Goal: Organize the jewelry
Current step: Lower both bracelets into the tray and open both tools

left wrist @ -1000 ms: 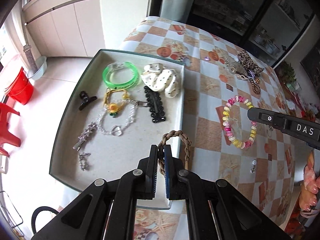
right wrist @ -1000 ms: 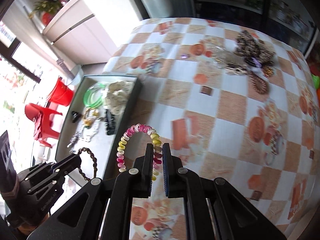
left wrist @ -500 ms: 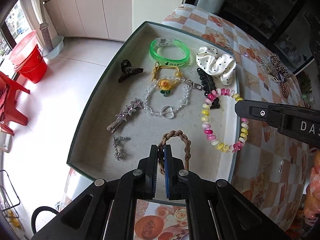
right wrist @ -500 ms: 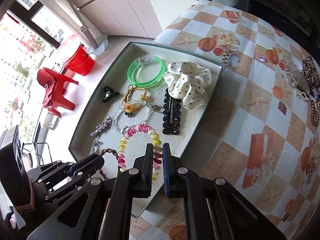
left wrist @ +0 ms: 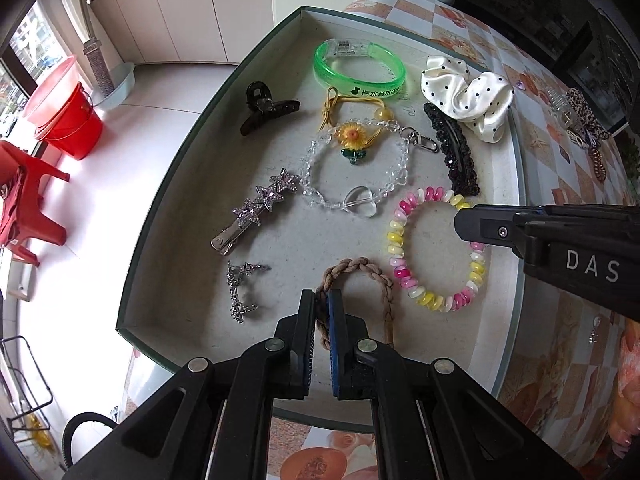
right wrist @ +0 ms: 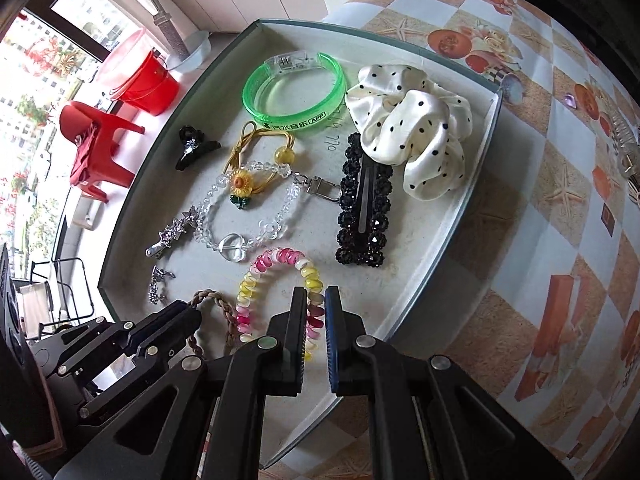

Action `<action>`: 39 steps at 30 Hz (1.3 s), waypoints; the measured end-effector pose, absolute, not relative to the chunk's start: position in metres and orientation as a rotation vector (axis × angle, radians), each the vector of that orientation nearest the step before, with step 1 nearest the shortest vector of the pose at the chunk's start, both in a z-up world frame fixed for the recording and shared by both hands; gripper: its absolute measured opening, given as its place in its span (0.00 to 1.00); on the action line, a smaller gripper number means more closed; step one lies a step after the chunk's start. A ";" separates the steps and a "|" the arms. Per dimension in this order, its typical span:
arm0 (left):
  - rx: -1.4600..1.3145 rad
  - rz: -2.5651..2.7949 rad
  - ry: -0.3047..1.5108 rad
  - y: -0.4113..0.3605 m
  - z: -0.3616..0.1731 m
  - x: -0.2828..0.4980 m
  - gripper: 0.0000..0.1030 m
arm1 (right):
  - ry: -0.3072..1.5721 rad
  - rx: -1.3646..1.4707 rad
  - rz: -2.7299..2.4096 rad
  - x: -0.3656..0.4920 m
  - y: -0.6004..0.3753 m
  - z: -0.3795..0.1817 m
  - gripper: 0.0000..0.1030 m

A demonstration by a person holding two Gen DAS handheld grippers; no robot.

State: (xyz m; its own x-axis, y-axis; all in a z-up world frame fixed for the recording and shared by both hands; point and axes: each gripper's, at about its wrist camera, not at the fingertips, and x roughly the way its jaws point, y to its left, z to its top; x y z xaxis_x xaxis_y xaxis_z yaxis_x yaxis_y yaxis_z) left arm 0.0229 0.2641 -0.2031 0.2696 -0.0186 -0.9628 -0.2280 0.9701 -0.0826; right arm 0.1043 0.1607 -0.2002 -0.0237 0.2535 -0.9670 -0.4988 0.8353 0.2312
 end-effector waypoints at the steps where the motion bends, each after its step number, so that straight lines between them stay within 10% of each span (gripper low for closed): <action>1: -0.218 0.144 1.292 0.264 -0.203 0.023 0.09 | 1.483 -0.209 0.603 0.105 0.160 -0.202 0.09; 35: -0.177 0.183 1.324 0.252 -0.205 0.032 0.09 | 1.490 -0.151 0.583 0.105 0.152 -0.196 0.19; 37: -0.176 0.188 1.323 0.252 -0.205 0.031 0.30 | 1.477 -0.141 0.586 0.105 0.148 -0.189 0.19; 38: -0.177 0.197 1.318 0.253 -0.203 0.031 0.72 | 1.470 -0.137 0.586 0.106 0.145 -0.186 0.19; 39: -0.180 0.210 1.294 0.254 -0.200 0.029 0.87 | 1.464 -0.133 0.587 0.106 0.141 -0.182 0.19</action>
